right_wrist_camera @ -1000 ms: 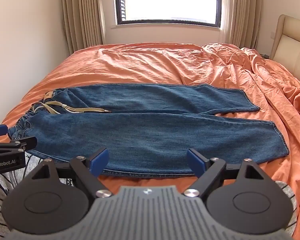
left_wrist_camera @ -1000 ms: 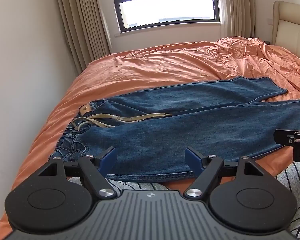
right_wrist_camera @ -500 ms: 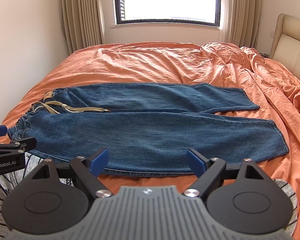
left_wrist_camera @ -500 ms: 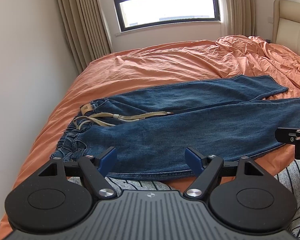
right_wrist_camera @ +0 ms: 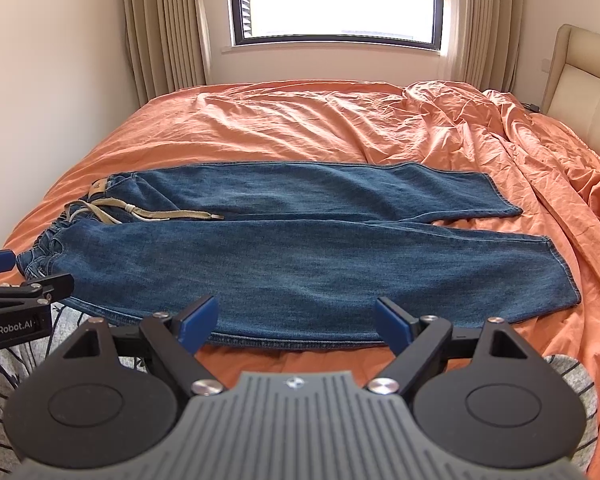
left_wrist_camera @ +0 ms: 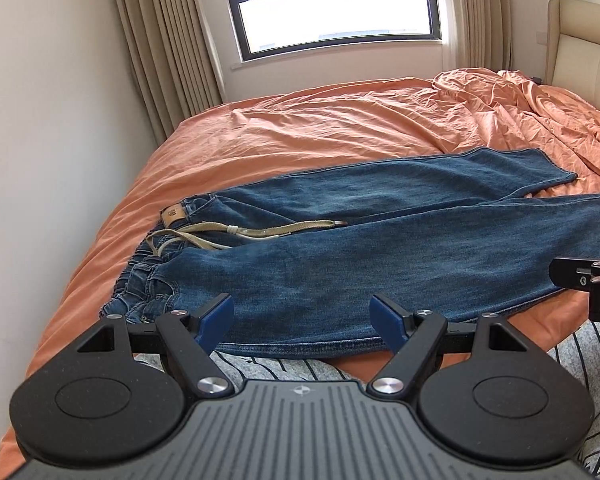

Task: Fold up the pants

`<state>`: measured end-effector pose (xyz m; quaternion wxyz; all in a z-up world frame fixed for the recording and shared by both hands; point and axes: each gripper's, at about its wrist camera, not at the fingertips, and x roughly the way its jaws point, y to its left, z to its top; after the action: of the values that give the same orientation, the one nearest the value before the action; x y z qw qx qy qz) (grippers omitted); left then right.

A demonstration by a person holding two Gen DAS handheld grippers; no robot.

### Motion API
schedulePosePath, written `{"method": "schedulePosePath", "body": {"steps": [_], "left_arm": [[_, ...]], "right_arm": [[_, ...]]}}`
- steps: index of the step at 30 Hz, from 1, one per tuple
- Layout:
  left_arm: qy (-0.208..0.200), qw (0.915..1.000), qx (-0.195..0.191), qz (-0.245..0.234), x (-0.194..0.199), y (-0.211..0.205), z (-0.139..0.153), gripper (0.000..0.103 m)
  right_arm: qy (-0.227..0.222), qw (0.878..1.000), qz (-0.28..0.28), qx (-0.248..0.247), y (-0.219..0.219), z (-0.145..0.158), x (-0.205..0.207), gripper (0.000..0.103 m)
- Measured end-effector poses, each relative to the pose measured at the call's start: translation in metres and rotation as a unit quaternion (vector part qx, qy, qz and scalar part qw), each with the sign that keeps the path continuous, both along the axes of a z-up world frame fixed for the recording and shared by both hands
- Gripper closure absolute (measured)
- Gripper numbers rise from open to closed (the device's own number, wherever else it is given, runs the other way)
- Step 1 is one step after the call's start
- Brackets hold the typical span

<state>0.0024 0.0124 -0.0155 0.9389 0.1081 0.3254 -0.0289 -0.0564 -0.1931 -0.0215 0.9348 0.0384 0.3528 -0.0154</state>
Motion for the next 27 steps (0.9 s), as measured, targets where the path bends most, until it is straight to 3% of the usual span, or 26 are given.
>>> {"method": "schedulePosePath", "body": {"steps": [27], "left_arm": [[0.001,1.0,0.005,0.002,-0.003,0.0029,0.0011,0.013]], "right_arm": [[0.003,1.0,0.002,0.004,0.0019,0.0036,-0.0002,0.022]]}}
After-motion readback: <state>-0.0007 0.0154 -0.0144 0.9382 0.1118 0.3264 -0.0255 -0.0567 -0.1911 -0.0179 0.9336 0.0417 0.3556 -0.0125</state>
